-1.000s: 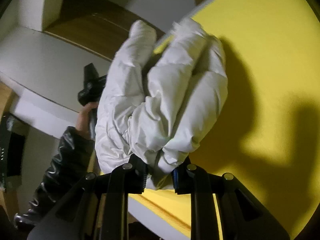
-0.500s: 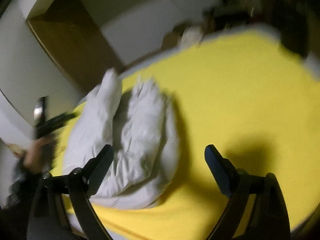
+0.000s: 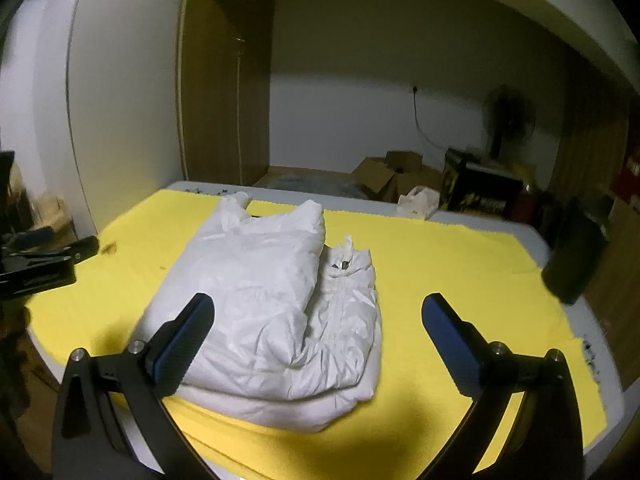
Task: Fold large clothes
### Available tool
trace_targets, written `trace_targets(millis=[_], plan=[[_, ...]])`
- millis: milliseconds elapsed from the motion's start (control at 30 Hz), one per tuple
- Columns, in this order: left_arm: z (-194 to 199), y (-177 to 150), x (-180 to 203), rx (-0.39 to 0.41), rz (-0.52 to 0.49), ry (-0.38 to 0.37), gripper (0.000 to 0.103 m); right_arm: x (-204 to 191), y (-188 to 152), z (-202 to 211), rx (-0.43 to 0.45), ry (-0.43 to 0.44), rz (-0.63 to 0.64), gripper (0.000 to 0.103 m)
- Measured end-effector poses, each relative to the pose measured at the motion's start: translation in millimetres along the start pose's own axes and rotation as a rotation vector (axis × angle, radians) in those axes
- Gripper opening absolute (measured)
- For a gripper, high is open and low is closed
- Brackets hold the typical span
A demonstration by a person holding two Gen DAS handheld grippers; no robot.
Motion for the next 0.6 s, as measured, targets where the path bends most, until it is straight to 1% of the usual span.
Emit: trace_targets(millis=[67, 133, 200, 233, 300, 400, 467, 600], plan=[[6, -17, -10, -0.013, 0.032, 0.028, 0.103, -10, -16, 3, -0.009, 0.024, 0.012, 0.103], [-1, -32, -13, -0.052, 0.066, 0.019, 0.103, -20, -24, 5, -0.030, 0.056, 0.004, 0.103], [-1, -51, -18, -0.112, 0.110, -0.007, 0.103, -29, -32, 8, -0.044, 0.077, -0.010, 0.103], [-2, -60, -20, -0.143, 0.132, -0.013, 0.103, -32, -36, 9, -0.051, 0.077, -0.008, 0.103], [-3, -73, -22, -0.172, 0.151, -0.010, 0.103, -37, -43, 11, -0.068, 0.066, -0.001, 0.103], [5, -82, -19, -0.169, 0.143, -0.013, 0.103, -43, -50, 15, -0.081, 0.073, 0.002, 0.103], [10, -84, -13, -0.165, 0.129, -0.006, 0.103, -46, -53, 22, -0.074, 0.062, 0.001, 0.103], [26, -91, 0, -0.146, 0.097, -0.033, 0.103, -46, -57, 34, -0.064, 0.060, -0.005, 0.103]])
Point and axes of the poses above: each gripper's, at about its wrist camera, not at the fingertips, and z roughly against the way its jaws point, x to its right, y to its top, the point moved 10 cm from there along -z, roughly the way its jaws point, and after that the axes turned 12 degrees about z, right-handed, at the moved point
